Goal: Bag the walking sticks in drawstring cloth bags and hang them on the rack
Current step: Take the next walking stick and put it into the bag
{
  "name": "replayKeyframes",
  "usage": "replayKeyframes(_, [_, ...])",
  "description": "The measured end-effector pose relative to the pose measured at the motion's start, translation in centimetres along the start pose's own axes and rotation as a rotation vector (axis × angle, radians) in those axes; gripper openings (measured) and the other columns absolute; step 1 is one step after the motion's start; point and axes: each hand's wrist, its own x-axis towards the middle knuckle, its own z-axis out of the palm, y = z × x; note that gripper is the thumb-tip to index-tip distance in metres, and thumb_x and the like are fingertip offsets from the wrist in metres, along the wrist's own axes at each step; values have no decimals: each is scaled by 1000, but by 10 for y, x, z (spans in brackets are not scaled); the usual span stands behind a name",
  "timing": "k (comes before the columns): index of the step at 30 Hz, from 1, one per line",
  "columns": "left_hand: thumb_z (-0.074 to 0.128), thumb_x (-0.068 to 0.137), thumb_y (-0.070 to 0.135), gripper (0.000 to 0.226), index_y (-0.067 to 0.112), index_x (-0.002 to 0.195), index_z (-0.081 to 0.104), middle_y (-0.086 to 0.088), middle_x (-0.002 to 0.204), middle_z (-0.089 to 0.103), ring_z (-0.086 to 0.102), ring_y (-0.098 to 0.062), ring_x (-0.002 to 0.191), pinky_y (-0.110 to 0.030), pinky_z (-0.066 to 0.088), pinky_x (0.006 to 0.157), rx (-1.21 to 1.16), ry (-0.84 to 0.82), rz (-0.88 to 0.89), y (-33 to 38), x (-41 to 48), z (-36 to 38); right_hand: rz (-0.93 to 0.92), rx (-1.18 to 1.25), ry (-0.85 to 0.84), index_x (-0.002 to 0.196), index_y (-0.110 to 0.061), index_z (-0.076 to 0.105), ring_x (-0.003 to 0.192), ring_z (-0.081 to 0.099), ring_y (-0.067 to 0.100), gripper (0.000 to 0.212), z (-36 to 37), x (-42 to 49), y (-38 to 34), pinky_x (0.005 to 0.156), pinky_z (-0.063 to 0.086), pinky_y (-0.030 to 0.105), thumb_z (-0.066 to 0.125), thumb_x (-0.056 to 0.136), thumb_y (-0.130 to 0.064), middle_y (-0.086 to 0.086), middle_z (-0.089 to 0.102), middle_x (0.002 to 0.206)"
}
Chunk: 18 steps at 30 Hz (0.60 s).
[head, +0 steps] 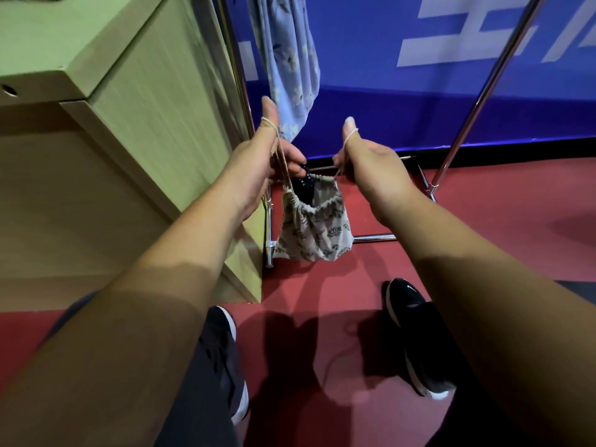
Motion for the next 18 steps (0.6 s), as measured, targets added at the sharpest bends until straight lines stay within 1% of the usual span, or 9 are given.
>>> replayKeyframes(2, [31, 95, 87, 91, 12, 55, 65, -10, 55, 58, 65, -28, 59, -44, 52, 96, -144, -20, -25, 7, -7, 5, 91, 222, -42, 62, -17, 58, 82, 72, 25, 63, 3, 4, -3, 100, 60, 48, 56, 100, -66, 4, 79, 81])
replayKeyframes(4, [38, 94, 85, 85, 13, 54, 57, -9, 52, 50, 58, -26, 51, -49, 55, 100, -267, 18, -35, 13, -12, 7, 174, 457, -60, 65, -15, 50, 77, 71, 28, 58, 4, 5, -5, 100, 61, 52, 57, 106, -55, 10, 69, 71])
replayKeyframes(5, [41, 94, 85, 82, 14, 54, 54, -8, 52, 46, 55, -25, 49, -49, 56, 100, -326, 39, -37, 15, -12, 6, 207, 521, -44, 66, -16, 48, 71, 69, 26, 56, 2, 5, -5, 95, 64, 50, 56, 107, -53, 8, 63, 66])
replayKeyframes(6, [43, 93, 84, 80, 15, 54, 51, -7, 52, 41, 51, -23, 48, -48, 58, 95, -377, 53, -36, 16, -12, 4, 242, 562, -28, 66, -17, 47, 65, 67, 23, 56, 0, 5, -6, 88, 66, 47, 54, 108, -53, 5, 58, 63])
replayKeyframes(8, [43, 94, 84, 78, 17, 55, 45, -4, 52, 33, 38, -21, 46, -39, 54, 72, -432, 54, -30, 18, -12, -1, 310, 600, -2, 66, -20, 45, 53, 58, 17, 56, -5, 5, -7, 71, 64, 38, 51, 109, -56, -1, 51, 60])
replayKeyframes(10, [42, 94, 85, 79, 17, 54, 39, -2, 48, 25, 23, -19, 43, -31, 35, 56, -419, 37, -26, 18, -11, -6, 342, 602, 27, 66, -23, 41, 48, 40, 14, 54, -8, 4, -7, 59, 51, 30, 50, 110, -54, -4, 44, 59])
replayKeyframes(12, [44, 93, 85, 80, 17, 53, 37, -2, 47, 19, 17, -19, 42, -30, 20, 54, -350, 38, -18, 18, -10, -9, 342, 601, 46, 68, -24, 40, 49, 28, 14, 50, -10, 4, -7, 55, 41, 29, 53, 109, -49, -4, 41, 60])
replayKeyframes(16, [58, 86, 85, 76, 17, 55, 41, -3, 51, 19, 19, -20, 44, -29, 23, 52, -210, 86, 13, 17, -9, -13, 316, 595, 64, 69, -24, 39, 49, 23, 14, 47, -13, 3, -8, 53, 35, 29, 56, 109, -41, -4, 39, 59])
replayKeyframes(18, [61, 86, 83, 75, 17, 54, 44, -4, 51, 23, 23, -21, 43, -29, 27, 51, -117, 141, 51, 18, -10, -17, 315, 596, 105, 71, -24, 40, 48, 20, 14, 43, -16, 3, -9, 50, 27, 28, 56, 108, -37, -4, 36, 59])
